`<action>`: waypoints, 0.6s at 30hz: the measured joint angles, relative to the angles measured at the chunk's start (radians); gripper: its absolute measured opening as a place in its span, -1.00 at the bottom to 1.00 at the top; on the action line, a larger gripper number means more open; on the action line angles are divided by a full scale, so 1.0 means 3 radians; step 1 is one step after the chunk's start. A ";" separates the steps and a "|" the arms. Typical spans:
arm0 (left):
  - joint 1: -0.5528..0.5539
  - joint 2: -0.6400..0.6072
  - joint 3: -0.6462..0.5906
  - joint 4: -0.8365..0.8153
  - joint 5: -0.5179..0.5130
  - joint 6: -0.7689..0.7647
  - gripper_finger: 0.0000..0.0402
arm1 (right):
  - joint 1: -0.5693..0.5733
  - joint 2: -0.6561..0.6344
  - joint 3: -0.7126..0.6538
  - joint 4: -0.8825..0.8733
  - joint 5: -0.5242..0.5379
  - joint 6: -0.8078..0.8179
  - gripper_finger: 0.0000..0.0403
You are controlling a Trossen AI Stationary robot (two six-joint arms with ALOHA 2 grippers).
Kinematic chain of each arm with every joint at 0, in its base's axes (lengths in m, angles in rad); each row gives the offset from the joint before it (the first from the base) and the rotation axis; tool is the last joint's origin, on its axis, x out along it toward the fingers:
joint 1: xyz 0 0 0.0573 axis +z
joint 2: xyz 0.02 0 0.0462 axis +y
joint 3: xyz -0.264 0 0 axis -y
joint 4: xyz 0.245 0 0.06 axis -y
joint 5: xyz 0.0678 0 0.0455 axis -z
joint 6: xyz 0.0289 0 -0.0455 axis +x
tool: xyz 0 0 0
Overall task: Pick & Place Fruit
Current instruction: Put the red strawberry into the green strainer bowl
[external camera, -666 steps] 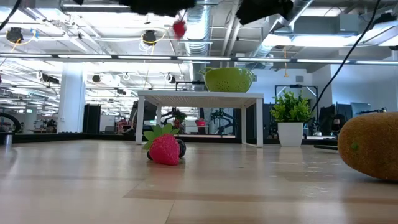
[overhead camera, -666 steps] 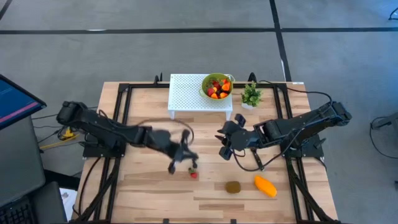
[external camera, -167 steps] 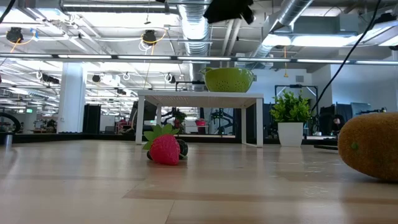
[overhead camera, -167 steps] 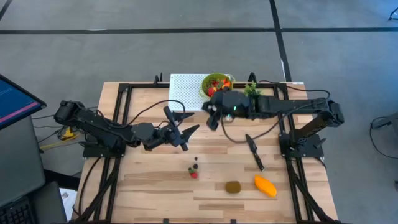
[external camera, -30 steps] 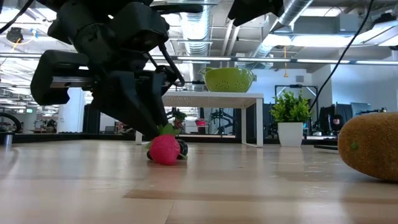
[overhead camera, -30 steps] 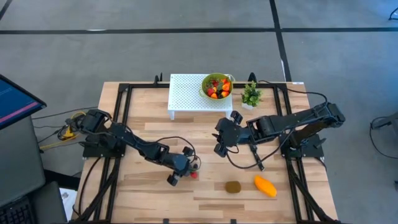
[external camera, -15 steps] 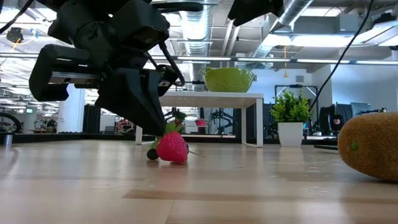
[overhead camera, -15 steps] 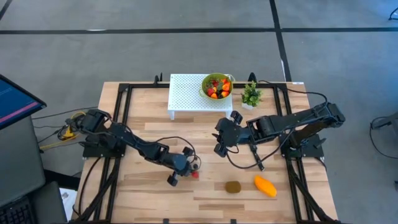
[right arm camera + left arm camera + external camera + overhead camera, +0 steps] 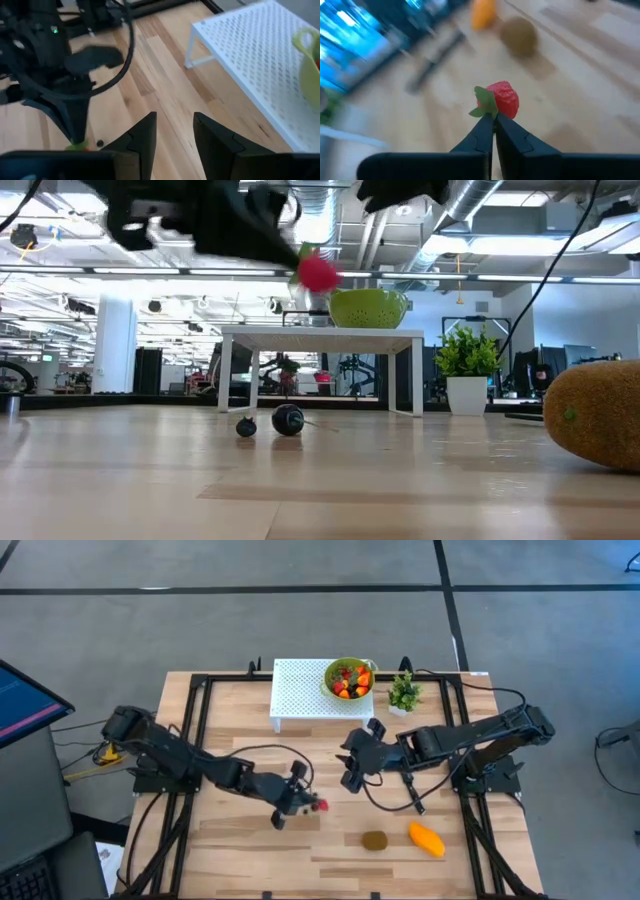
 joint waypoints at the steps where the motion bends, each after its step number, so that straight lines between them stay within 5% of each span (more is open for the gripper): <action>1: 0.0000 -0.0046 0.0000 0.0065 -0.0095 0.0226 -0.98 | 0.0000 0.0018 0.0000 0.0079 -0.0001 -0.0062 -0.39; 8: 0.0027 -0.0192 0.0003 0.0421 -0.0713 0.2228 -0.98 | -0.0008 0.0081 -0.0005 0.0246 -0.0202 -0.0283 -0.39; 14: 0.0169 -0.0194 0.0003 0.0513 -0.1270 0.2760 -0.99 | -0.0009 0.0075 -0.0003 0.0260 -0.0263 -0.0318 -0.27; 18: 0.0250 -0.0192 0.0003 0.0558 -0.1310 0.3034 -0.98 | -0.0009 0.0074 -0.0003 0.0253 -0.0271 -0.0398 -0.04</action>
